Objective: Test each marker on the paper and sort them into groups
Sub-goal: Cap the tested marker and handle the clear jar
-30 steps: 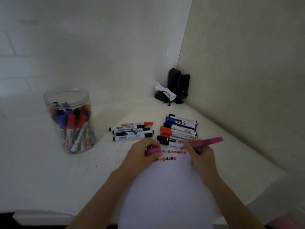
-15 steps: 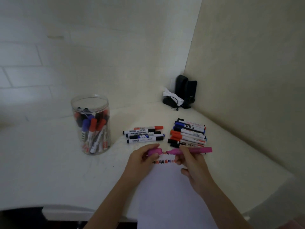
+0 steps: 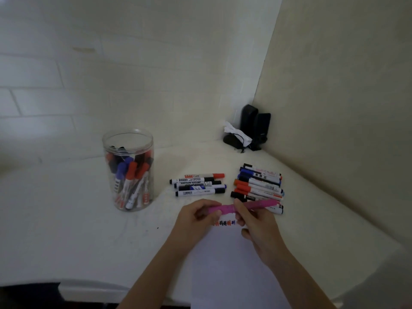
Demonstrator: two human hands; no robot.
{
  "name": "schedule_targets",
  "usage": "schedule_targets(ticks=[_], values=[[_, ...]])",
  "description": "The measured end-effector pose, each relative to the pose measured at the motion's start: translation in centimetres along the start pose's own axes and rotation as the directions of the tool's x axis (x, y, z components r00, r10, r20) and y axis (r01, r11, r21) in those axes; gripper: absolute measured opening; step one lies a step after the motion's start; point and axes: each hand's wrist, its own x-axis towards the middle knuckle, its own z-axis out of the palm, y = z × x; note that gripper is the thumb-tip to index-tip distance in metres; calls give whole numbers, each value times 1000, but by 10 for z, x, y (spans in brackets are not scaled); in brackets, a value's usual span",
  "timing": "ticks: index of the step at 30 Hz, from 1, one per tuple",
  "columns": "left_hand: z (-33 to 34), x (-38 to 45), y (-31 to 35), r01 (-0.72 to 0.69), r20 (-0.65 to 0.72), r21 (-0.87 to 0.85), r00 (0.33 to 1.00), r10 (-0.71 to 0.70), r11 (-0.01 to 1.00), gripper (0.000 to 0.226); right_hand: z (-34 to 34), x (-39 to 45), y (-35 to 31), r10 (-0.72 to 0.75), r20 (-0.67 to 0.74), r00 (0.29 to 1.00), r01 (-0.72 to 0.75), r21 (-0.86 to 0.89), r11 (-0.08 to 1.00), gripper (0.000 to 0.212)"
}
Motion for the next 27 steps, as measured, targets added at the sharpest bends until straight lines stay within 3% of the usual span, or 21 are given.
schedule_targets(ticks=[17,21,27], values=[[3,-2,-3,-79,-23,-22,997,78,997,21,13,-2,2,147,17,989,-148,148,978,20],[3,-2,3,-29,-27,-58,999,27,998,20,3,-3,-6,119,39,992,-122,89,989,25],[0,-5,10,53,-72,-173,995,-66,983,22,-20,-7,-10,203,65,977,-212,195,958,44]])
